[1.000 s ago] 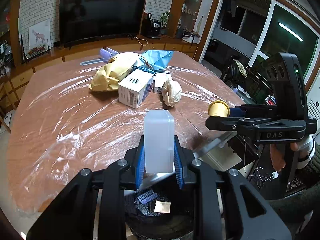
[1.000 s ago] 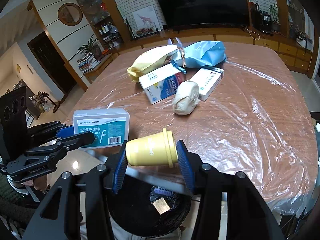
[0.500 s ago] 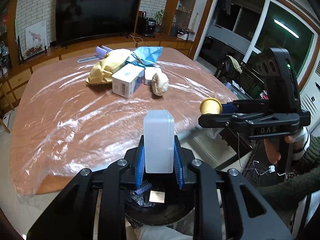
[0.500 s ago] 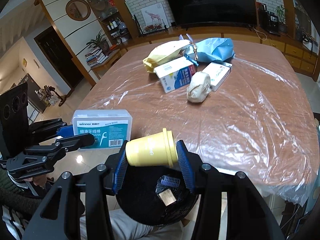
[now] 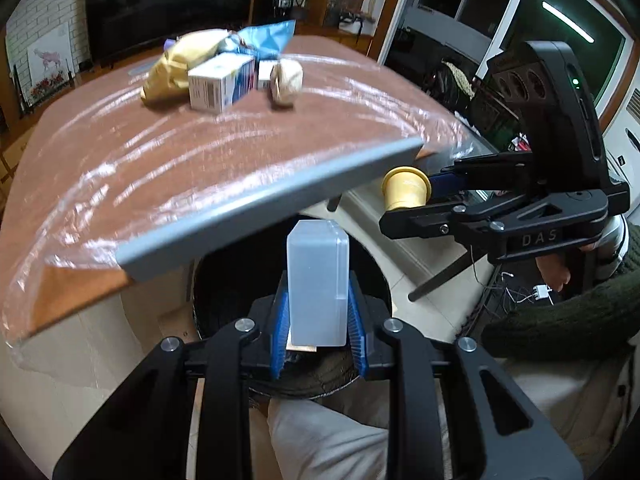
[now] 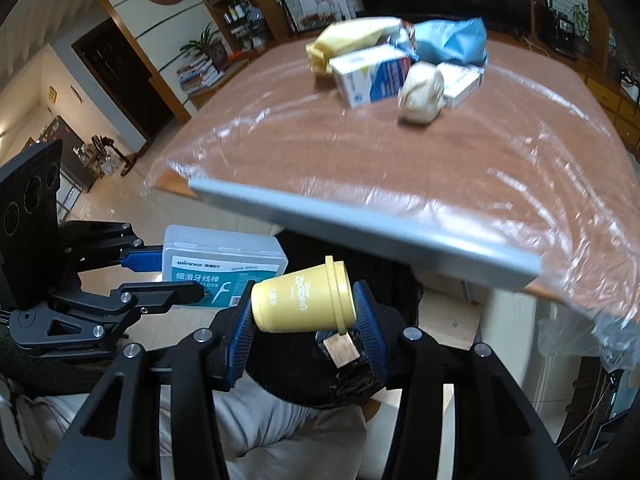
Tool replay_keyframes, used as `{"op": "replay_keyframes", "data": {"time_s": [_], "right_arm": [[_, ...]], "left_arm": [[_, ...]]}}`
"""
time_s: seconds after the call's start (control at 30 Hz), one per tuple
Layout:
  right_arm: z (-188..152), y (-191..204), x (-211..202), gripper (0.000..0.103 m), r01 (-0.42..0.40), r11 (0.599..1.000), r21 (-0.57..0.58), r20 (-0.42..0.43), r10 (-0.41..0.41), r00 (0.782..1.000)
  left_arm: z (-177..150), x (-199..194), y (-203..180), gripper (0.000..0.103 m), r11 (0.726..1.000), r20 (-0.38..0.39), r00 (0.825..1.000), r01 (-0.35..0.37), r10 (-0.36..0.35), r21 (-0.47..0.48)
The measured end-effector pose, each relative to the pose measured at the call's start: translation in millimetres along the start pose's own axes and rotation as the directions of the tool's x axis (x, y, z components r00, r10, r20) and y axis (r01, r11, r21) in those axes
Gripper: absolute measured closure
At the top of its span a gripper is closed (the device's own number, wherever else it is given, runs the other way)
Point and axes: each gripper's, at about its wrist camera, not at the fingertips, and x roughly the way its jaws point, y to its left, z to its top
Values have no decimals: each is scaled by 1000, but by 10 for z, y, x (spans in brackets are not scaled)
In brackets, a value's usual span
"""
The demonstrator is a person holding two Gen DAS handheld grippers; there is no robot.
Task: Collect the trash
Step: 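Carry the clear box and yellow cup over the trash bin with both tools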
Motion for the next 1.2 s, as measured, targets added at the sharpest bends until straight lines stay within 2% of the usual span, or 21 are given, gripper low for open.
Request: {"op": "replay_keyframes", "data": {"time_s": [0.33,0.67,1.2], "right_arm": [[-237,1,483,56,39,998,-41,-80,-42,996],[-386,-43,925,56,69,997,-43,-133,-74,988],[-401,-151,1144,56,116,993,-11,-168,-117,979]], "left_arm": [[-242,509,104,75,999,-116,993,-36,33,-23],[-394,999,212,75,996,-218,972,-92,85,-22],[-464,1337,312,75,991,-277,954,-129,116,-28]]}}
